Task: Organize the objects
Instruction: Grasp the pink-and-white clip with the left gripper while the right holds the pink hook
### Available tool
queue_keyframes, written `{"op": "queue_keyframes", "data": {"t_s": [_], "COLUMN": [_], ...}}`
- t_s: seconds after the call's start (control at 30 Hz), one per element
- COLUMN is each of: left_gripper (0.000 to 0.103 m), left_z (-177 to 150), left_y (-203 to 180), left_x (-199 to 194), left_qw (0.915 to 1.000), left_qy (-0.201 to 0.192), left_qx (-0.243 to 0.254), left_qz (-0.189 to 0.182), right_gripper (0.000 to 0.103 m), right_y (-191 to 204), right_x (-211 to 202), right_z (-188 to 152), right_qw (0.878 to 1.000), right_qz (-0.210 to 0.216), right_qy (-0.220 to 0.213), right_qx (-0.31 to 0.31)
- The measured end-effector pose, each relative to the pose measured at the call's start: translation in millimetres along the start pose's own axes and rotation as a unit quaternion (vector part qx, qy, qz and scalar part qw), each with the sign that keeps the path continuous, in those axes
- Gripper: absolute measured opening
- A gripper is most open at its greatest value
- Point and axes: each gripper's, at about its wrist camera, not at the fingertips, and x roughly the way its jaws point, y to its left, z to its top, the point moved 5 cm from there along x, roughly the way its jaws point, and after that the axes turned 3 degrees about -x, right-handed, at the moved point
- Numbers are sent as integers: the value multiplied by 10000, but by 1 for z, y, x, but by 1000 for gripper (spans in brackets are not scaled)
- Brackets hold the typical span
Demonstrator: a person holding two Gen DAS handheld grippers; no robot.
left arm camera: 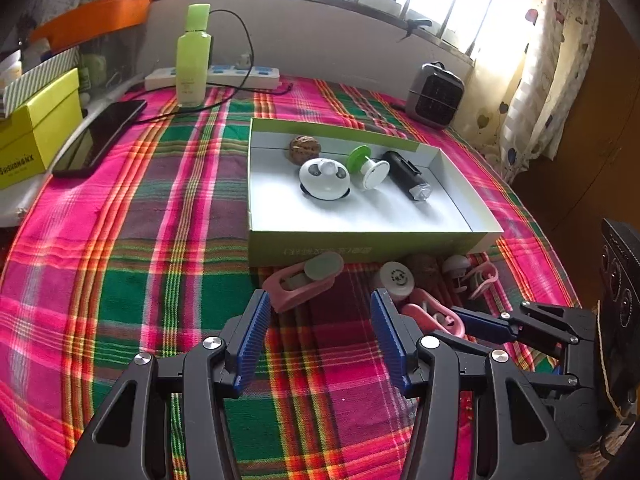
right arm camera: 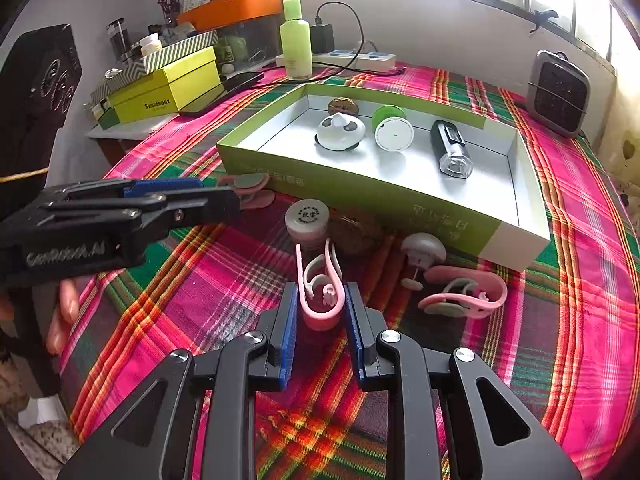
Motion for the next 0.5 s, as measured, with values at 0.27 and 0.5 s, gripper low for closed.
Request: {"op": "queue_keyframes", "data": {"t_s": [0.27, 0.5], "left_gripper": [51, 51], "left_z": [7, -3], "left_y": [1, -5], "left_x": [20, 17], "left_qw": [9996, 9992], "left_qy": [128, 304], "left_qx": [170, 116], "left_qz": [160, -217], "right_gripper": [24, 24], "right_y": [-4, -6], "right_x": [-4, -4], "right_z": [-5, -6], "right_qw": [10000, 9999], "right_qz": [16, 56], "right_qy": [6, -16], "right_qx": [65, 122]}}
